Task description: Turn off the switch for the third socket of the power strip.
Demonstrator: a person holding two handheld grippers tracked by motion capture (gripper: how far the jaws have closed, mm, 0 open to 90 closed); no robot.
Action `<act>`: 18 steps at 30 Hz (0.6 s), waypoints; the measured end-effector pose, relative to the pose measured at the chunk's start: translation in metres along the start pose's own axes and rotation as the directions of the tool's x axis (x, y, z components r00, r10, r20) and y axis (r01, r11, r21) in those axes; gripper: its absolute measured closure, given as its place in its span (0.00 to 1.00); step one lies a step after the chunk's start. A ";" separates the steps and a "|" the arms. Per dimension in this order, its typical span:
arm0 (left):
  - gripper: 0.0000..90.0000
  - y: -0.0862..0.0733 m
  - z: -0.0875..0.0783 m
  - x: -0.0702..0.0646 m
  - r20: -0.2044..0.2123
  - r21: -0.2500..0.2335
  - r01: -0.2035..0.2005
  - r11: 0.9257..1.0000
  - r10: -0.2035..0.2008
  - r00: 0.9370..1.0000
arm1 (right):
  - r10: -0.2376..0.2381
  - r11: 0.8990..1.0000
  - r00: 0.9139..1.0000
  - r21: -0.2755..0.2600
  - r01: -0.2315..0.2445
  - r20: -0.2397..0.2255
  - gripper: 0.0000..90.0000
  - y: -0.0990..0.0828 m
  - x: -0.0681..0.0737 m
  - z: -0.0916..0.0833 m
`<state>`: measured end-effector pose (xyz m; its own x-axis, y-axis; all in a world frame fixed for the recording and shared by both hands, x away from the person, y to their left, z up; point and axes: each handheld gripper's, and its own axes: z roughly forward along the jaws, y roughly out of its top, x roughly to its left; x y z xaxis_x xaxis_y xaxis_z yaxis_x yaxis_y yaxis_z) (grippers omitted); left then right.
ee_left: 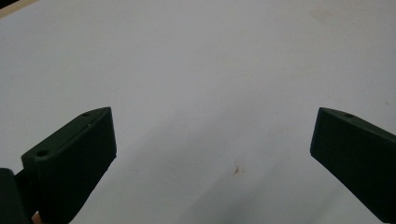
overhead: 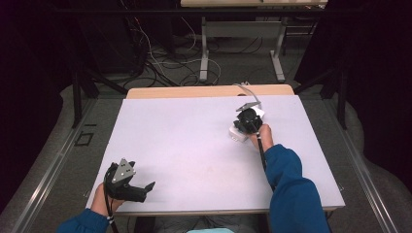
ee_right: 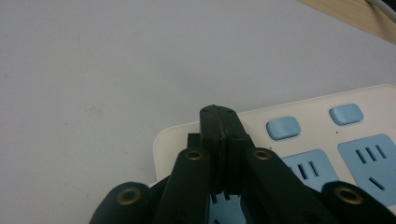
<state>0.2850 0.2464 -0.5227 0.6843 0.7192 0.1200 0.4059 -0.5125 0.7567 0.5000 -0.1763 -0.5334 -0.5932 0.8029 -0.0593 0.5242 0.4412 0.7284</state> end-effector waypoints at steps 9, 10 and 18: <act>0.00 0.000 0.000 0.000 0.000 -0.003 0.000 1.000 0.000 1.000 | 0.001 1.000 1.000 0.007 -0.001 0.002 1.00 0.000 0.001 0.000; 0.00 0.000 0.000 0.000 0.000 -0.003 0.000 1.000 0.000 1.000 | 0.001 1.000 1.000 0.008 -0.001 0.002 1.00 0.000 0.001 0.000; 0.00 0.000 0.000 0.000 0.000 -0.002 0.000 1.000 0.000 1.000 | -0.001 1.000 1.000 0.008 0.001 -0.003 1.00 0.000 0.001 0.000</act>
<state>0.2850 0.2464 -0.5227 0.6845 0.7191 0.1199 0.4050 -0.5118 0.7577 0.4994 -0.1752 -0.5329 -0.5955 0.8013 -0.0577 0.5286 0.4449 0.7230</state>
